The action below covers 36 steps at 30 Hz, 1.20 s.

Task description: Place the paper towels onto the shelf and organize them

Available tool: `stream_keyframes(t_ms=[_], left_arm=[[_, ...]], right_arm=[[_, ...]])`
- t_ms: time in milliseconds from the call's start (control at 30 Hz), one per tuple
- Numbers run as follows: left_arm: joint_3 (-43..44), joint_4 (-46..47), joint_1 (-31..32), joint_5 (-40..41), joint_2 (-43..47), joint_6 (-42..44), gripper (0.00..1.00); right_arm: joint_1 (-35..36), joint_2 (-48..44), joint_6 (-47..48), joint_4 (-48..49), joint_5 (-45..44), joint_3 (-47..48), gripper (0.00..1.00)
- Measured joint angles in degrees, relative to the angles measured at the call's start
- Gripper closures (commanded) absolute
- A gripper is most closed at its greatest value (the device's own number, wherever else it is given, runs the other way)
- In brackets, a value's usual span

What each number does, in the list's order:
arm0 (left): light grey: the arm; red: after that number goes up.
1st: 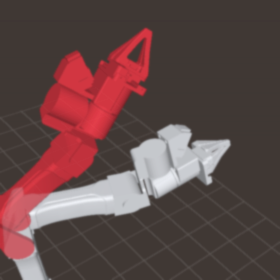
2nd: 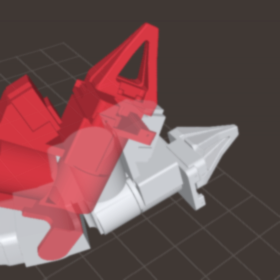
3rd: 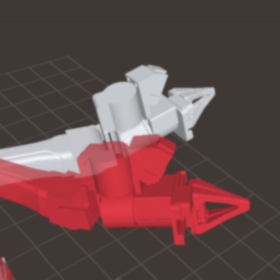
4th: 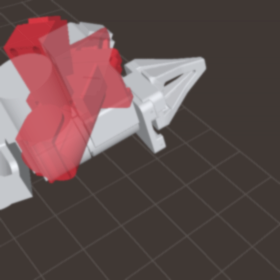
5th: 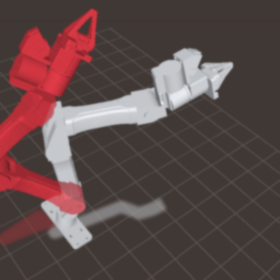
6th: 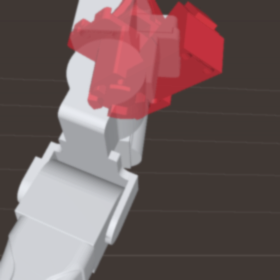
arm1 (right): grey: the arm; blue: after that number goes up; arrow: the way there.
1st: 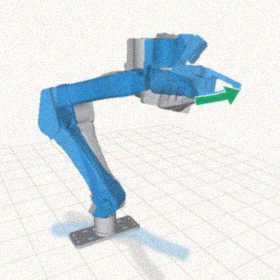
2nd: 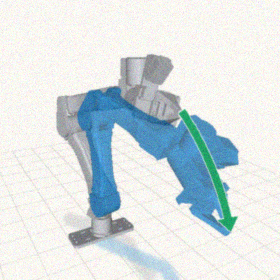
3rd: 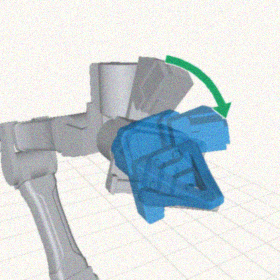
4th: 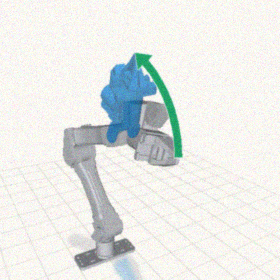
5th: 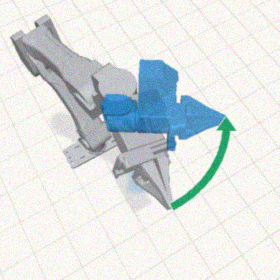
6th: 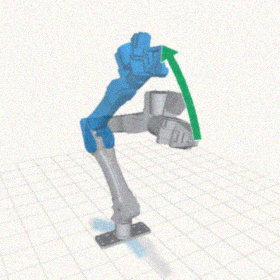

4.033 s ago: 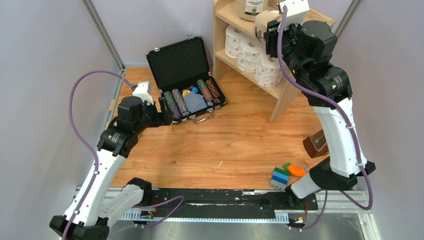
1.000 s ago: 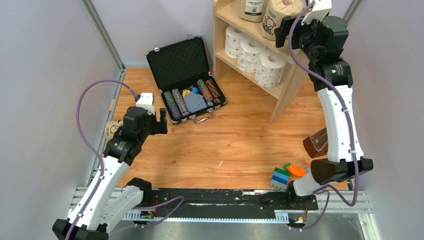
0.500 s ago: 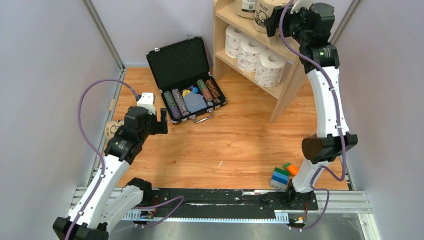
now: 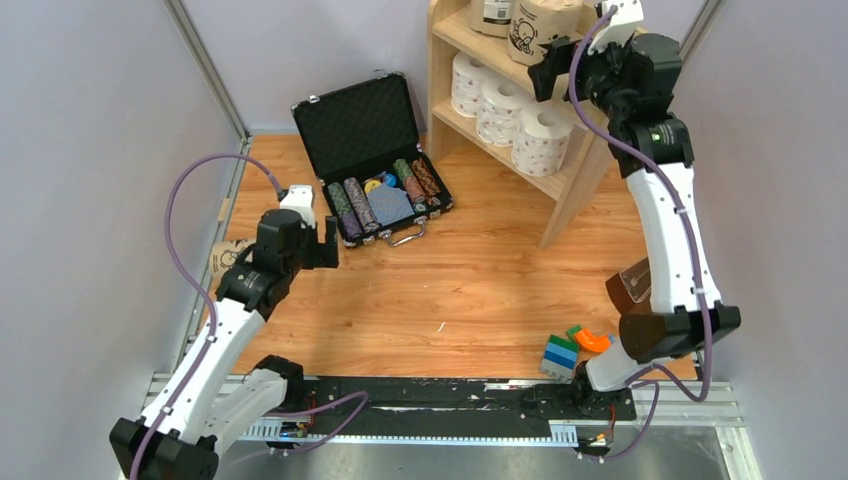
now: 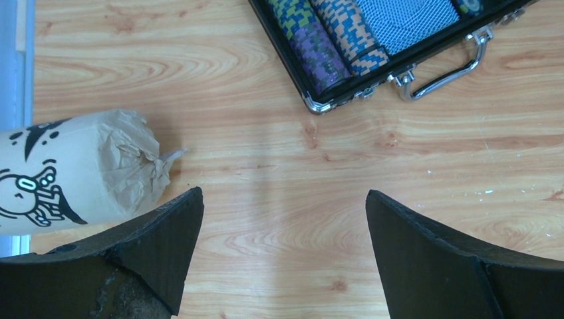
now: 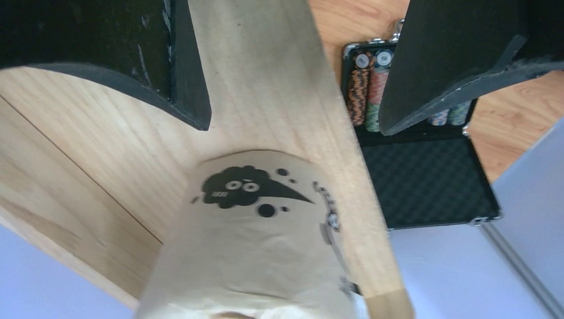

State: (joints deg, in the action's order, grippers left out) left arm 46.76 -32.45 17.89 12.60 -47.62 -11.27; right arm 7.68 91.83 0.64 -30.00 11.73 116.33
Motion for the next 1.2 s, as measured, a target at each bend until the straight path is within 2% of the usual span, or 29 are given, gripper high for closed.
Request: stream_keyframes(t_ms=[433, 667, 867, 933, 1067, 1200], left_arm=[[3.7, -7.2, -2.2, 4.6, -11.5, -8.1, 0.00], [4.6, -9.9, -7.2, 5.2, -12.4, -11.8, 0.00], [5.6, -11.3, -15.7, 5.7, -12.0, -13.7, 0.00], [5.6, -11.6, -19.9, 5.9, -11.9, -14.3, 0.00], [5.6, -11.5, -28.3, 7.0, -11.9, -16.3, 0.00], [6.2, -11.7, -34.2, 8.2, -13.7, -21.0, 0.00]], right_arm=[[2.3, -25.1, -6.1, 6.6, 12.8, -26.9, 0.00], [2.3, -26.4, -5.2, 6.7, 11.0, -28.2, 0.00], [2.6, -25.4, -8.2, 8.3, 18.5, -28.0, 0.00], [4.9, -26.4, -9.2, 10.5, 19.8, -29.9, 0.00], [14.6, -28.5, -8.2, 11.7, 19.0, -34.5, 0.00], [22.3, -29.3, -6.6, 11.9, 18.0, -37.4, 0.00]])
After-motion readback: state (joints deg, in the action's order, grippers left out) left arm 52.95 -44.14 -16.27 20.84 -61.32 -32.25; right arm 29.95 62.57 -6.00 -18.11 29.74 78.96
